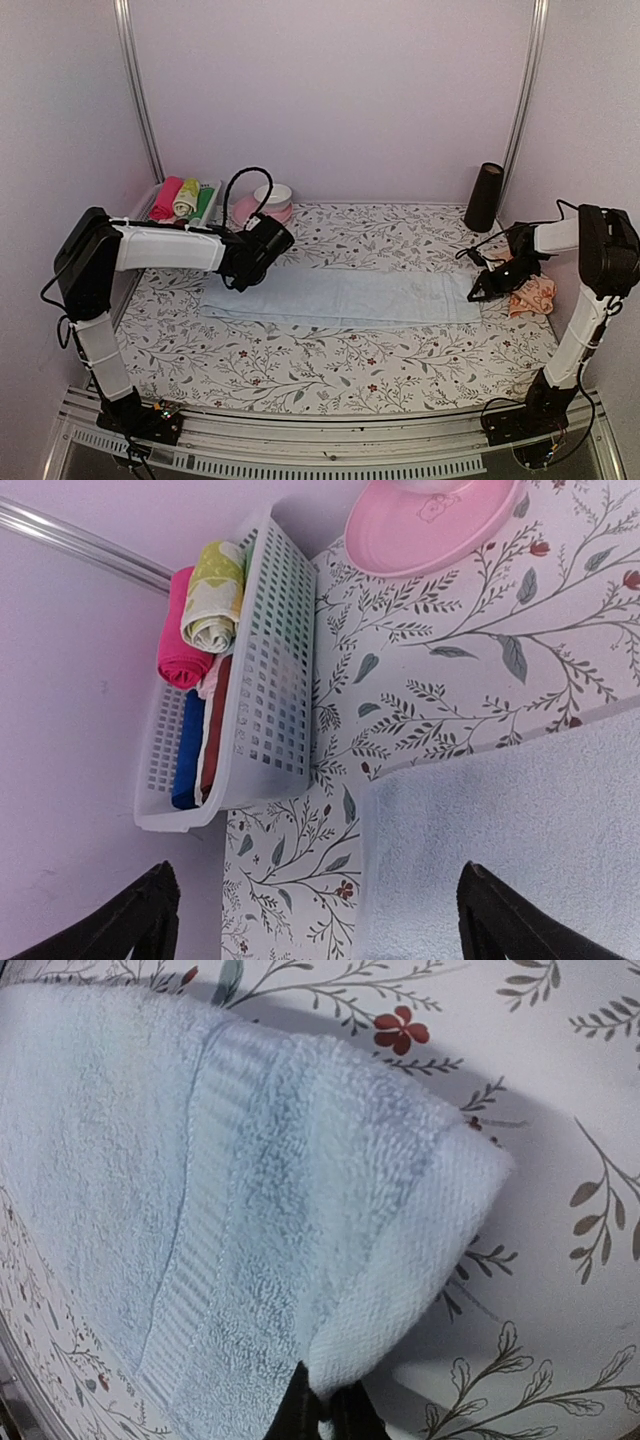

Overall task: Roll the towels
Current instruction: Adjust the towel at the center of the board.

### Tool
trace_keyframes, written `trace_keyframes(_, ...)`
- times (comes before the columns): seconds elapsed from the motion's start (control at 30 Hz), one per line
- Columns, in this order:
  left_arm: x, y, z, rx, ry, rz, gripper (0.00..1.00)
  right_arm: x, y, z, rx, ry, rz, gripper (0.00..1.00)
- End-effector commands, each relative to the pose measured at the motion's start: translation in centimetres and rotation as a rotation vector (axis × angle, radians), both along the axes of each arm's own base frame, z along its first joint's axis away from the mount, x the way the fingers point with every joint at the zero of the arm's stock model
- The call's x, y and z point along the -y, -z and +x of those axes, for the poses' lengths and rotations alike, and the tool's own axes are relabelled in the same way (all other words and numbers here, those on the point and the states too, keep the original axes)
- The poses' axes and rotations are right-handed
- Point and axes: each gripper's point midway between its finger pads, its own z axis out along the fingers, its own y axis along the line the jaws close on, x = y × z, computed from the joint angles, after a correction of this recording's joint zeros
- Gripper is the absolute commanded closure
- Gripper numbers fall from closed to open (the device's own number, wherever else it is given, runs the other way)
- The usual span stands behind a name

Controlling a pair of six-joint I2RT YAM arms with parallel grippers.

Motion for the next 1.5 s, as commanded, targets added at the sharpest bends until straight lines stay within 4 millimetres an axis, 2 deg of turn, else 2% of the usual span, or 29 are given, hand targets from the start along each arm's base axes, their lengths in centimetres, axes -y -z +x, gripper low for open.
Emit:
trace_keyframes(0.0,0.0,0.5,-0.8,-0.012,0.004,-0.019,0.03,2.6,2.2,1.2,-0.021,0.043,-0.161,0.97)
trace_keyframes(0.13,-0.1,1.3,-1.0,-0.035,0.009,-0.012,0.03,5.4,2.0,4.7,0.035,0.068,-0.304,0.98)
trace_keyframes(0.2,0.0,1.7,-0.9,-0.048,0.012,-0.018,0.03,6.9,0.7,8.2,0.099,0.093,-0.375,0.98)
trace_keyframes(0.23,0.1,1.9,-0.9,-0.057,0.021,-0.023,0.03,7.6,0.9,9.0,0.099,0.103,-0.409,0.98)
trace_keyframes(0.27,0.3,2.1,-0.8,-0.069,0.034,-0.033,0.03,8.5,0.0,11.0,0.135,0.122,-0.446,0.98)
trace_keyframes(0.33,1.2,2.8,-0.8,-0.112,0.089,-0.051,0.03,9.5,0.1,13.0,0.138,0.139,-0.491,0.97)
trace_keyframes(0.4,2.3,3.5,-1.1,-0.158,0.158,-0.065,0.03,9.6,-0.6,14.1,0.14,0.135,-0.486,0.84)
trace_keyframes(0.47,3.2,4.5,-1.7,-0.212,0.23,-0.064,0.03,8.8,-2.1,14.6,0.163,0.124,-0.447,0.64)
trace_keyframes(0.57,4.0,5.9,-3.1,-0.288,0.313,-0.062,0.03,8.1,-5.6,14.5,0.233,0.115,-0.44,0.47)
trace_keyframes(0.63,4.6,6.6,-3.9,-0.329,0.352,-0.085,0.08,7.1,-8.2,14.0,0.288,0.087,-0.439,0.4)
trace_keyframes(0.7,5.0,7.2,-4.7,-0.371,0.383,-0.107,0.16,5.9,-10.6,13.7,0.343,0.059,-0.437,0.36)
trace_keyframes(0.77,5.2,7.3,-5.4,-0.39,0.398,-0.122,0.19,4.3,-12.8,13.1,0.387,0.022,-0.418,0.35)
trace_keyframes(0.87,5.2,7.4,-6.3,-0.41,0.411,-0.137,0.22,1.3,-14.8,12.3,0.434,-0.039,-0.379,0.34)
trace_keyframes(0.93,5.4,7.3,-7.0,-0.427,0.426,-0.156,0.24,-0.6,-15.4,11.8,0.453,-0.073,-0.345,0.34)
trace_keyframes(1.1,6.8,7.0,-8.9,-0.467,0.504,-0.207,0.31,-5.2,-14.5,9.6,0.464,-0.199,-0.265,0.34)
trace_keyframes(1.23,7.1,8.1,-10.0,-0.527,0.521,-0.179,0.37,-8.3,-13.7,8.1,0.521,-0.329,-0.247,0.34)
trace_keyframes(1.47,7.6,10.0,-11.3,-0.599,0.535,-0.15,0.4,-16.0,-14.5,3.1,0.769,-0.703,-0.164,0.39)
